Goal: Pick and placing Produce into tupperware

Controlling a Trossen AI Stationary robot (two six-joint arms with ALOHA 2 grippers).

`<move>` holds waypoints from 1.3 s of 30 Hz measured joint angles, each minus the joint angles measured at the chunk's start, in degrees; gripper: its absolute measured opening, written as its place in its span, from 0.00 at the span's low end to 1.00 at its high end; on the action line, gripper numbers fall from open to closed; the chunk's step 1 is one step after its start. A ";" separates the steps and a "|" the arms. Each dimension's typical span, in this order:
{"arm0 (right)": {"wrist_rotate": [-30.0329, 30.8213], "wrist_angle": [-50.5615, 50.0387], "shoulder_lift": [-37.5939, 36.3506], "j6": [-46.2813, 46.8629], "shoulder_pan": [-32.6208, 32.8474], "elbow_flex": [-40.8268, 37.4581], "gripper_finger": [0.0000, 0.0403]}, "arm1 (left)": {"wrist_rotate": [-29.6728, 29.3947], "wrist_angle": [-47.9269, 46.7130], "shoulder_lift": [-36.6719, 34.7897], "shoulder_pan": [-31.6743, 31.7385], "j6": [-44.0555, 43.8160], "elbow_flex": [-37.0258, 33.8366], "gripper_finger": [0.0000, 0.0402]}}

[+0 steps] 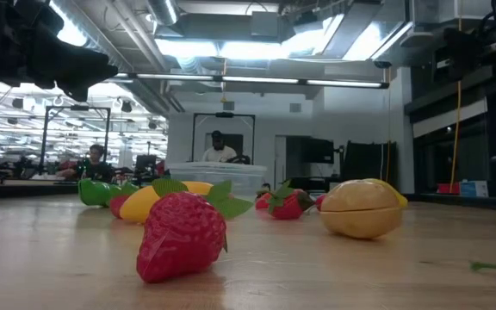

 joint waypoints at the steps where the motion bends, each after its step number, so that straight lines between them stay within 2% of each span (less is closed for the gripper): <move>1: 0.00 0.09 0.00 0.02 0.02 -0.02 0.61 | -0.01 -0.02 0.01 0.01 0.02 -0.01 0.37; 22: -0.01 0.05 0.02 -1.11 0.02 0.00 0.61 | -0.41 0.35 0.00 0.02 -1.11 0.00 0.37; 32: -0.59 0.02 0.00 11.78 0.02 -0.02 0.61 | -0.42 0.35 0.01 0.02 -1.68 -0.01 0.37; 36: -0.47 0.08 0.00 11.05 0.02 -0.01 0.61 | -0.43 0.35 0.01 0.02 -1.57 -0.01 0.37; 39: 2.62 0.60 0.00 9.16 0.02 0.00 0.61 | -0.43 0.35 0.00 0.00 -1.67 -0.02 0.37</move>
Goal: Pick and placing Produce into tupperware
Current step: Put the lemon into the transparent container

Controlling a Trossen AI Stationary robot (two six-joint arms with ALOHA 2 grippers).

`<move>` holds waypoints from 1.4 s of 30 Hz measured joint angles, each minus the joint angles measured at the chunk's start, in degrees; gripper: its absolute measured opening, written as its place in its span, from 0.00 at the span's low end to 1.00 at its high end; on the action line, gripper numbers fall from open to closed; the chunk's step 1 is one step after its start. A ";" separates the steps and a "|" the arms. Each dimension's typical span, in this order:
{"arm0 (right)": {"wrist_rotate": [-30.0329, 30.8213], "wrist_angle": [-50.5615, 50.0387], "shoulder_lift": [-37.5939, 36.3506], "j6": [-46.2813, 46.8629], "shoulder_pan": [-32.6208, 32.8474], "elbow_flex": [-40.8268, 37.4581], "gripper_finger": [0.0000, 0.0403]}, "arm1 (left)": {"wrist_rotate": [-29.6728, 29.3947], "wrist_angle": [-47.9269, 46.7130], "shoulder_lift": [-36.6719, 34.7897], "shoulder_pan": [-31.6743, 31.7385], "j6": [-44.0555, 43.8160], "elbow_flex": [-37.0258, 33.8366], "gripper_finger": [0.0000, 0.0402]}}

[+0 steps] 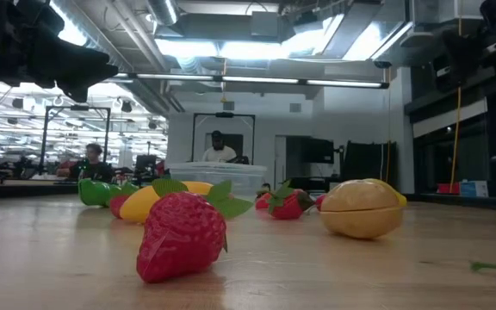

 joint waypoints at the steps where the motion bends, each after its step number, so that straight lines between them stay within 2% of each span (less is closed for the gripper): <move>1: 1.71 -0.02 0.00 -0.58 0.00 0.00 0.61 | -0.01 0.03 0.02 0.00 -0.11 0.00 0.37; 7: 19.45 -2.65 0.02 -1.90 -0.04 -0.01 0.61 | -0.38 4.57 0.00 0.11 -0.04 0.00 0.37; 11: 20.77 -1.96 0.86 -1.68 -0.04 -0.02 0.61 | -2.10 6.37 1.05 0.17 1.48 0.02 0.37; 14: 22.29 0.83 2.38 -1.89 -0.04 -0.02 0.61 | -5.66 6.47 3.55 0.17 3.69 0.02 0.34; 17: 24.53 2.29 5.17 -2.54 -0.04 -0.02 0.61 | -5.96 8.25 6.87 0.17 4.19 0.02 0.32; 22: 27.78 6.72 12.54 -4.86 -0.04 0.29 0.61 | -5.35 15.07 13.08 0.17 3.31 0.04 0.28; 27: 28.44 7.72 22.09 -7.74 -0.04 3.91 0.59 | -5.20 19.01 21.29 0.17 4.45 0.84 0.27; 30: 28.16 7.58 27.34 -10.29 -0.04 7.21 0.52 | -4.14 19.33 26.49 0.17 5.46 4.12 0.25; 35: 25.53 5.92 33.76 -10.78 -0.04 12.29 0.31 | 1.84 18.71 35.04 0.09 11.51 11.67 0.19; 39: 25.22 2.72 36.96 -10.74 -0.04 15.98 0.17 | 2.08 13.21 40.65 0.13 13.69 17.23 0.14; 42: 25.18 -2.04 38.63 -10.65 -0.04 19.07 0.11 | 2.12 10.22 44.05 0.13 12.67 19.79 0.11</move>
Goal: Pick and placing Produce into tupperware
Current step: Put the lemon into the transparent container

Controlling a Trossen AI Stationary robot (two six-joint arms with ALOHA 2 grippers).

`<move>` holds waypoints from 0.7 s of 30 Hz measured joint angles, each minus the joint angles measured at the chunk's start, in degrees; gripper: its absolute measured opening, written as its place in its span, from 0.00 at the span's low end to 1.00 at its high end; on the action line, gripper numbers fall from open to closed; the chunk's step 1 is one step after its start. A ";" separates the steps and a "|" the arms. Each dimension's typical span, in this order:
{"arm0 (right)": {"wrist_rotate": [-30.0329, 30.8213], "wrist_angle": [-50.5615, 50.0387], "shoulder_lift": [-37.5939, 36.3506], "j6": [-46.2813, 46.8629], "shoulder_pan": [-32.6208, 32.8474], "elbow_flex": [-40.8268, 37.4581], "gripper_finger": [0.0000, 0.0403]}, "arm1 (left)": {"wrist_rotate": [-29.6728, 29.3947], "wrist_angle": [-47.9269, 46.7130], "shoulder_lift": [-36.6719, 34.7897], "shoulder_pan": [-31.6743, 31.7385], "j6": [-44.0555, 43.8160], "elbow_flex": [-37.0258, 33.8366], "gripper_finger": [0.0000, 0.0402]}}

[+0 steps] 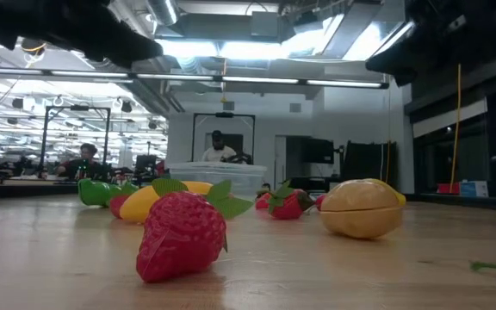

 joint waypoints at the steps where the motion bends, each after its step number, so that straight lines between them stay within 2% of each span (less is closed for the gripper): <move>1: 0.00 -1.78 0.59 0.16 0.00 1.13 0.09 | 0.00 -0.40 1.05 0.00 -1.08 0.60 0.10; 5: -0.10 -9.40 3.67 4.69 0.04 6.33 0.08 | -0.04 -0.67 6.14 0.00 -4.99 2.95 0.07; 9: 0.09 -15.83 7.65 4.80 1.17 11.75 0.14 | -0.28 -2.51 10.87 0.00 -4.82 5.52 0.08; 14: 0.10 -20.66 13.13 6.36 3.43 18.24 0.30 | -3.18 -6.19 14.24 0.00 -4.91 7.91 0.13; 21: 0.13 -30.37 21.91 9.01 6.28 27.06 0.54 | -3.23 -6.83 14.61 -0.48 -4.97 8.10 0.20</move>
